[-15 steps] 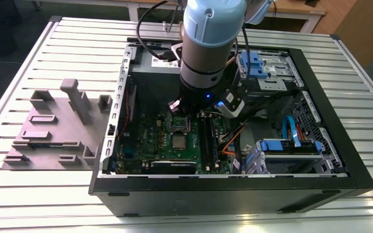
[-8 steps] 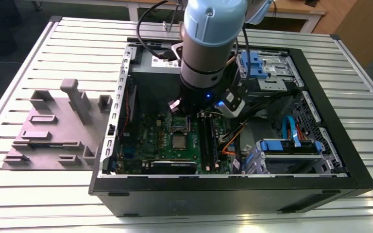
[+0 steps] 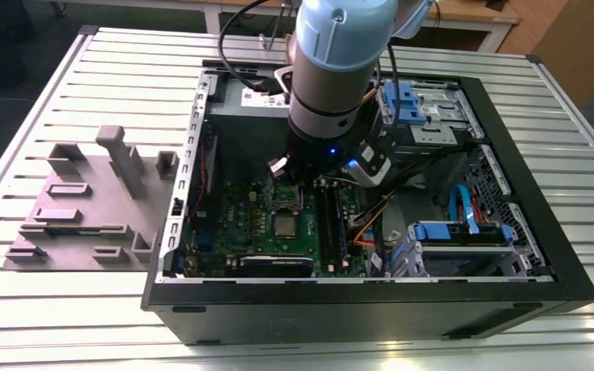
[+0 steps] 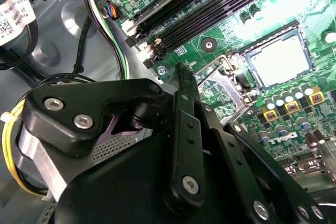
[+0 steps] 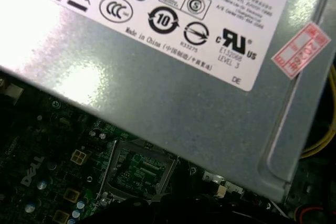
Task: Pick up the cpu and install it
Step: 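Close the cpu cover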
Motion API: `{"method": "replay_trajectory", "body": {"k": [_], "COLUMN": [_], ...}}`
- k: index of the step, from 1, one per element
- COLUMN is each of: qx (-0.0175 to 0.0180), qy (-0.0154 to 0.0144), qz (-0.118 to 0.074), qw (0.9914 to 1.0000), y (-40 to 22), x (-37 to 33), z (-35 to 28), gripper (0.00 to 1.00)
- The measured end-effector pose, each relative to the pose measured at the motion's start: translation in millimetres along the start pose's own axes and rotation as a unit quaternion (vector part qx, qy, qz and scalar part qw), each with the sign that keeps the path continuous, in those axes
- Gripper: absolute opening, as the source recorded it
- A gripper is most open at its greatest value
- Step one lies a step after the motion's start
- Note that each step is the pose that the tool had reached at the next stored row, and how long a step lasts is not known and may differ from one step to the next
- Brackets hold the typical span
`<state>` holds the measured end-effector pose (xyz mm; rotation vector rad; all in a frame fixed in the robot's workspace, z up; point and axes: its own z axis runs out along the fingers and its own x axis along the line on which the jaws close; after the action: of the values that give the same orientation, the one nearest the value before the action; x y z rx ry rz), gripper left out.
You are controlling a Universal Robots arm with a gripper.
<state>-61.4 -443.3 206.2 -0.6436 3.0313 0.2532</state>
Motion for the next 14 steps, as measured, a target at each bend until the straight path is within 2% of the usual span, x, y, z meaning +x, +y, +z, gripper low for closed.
{"method": "replay_trajectory", "body": {"k": [3, 7, 11, 14], "qx": [-0.0005, -0.0038, -0.0039, -0.0040], "qy": [0.0016, 0.0087, 0.0091, 0.0091], "qz": [0.000, 0.002, 0.002, 0.002], "qw": [1.00000, 0.99995, 0.99995, 0.99995], "y": [-0.7, -3.0, -3.1, -3.4], "x": [-1.6, -6.9, -7.2, -7.1], "z": [-0.2, -0.8, -0.5, 2.2], "gripper": [0.10, 0.10, 0.10, 0.10]}}
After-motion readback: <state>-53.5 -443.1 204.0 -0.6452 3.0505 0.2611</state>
